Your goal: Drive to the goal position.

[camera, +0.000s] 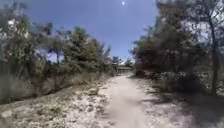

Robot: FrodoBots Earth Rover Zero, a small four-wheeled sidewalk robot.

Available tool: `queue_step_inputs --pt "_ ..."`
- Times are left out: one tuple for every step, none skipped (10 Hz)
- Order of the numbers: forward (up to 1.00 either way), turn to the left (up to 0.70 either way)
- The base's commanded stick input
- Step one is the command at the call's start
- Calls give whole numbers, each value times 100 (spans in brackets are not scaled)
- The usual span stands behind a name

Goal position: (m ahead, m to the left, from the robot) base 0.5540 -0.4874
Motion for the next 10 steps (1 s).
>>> queue_step_inputs --pt "50 0" --pt "50 0" --pt "50 0" --pt "50 0" --pt "50 0" --pt "50 0" --pt "50 0" --pt "50 0" --pt "50 0" --pt "50 0"
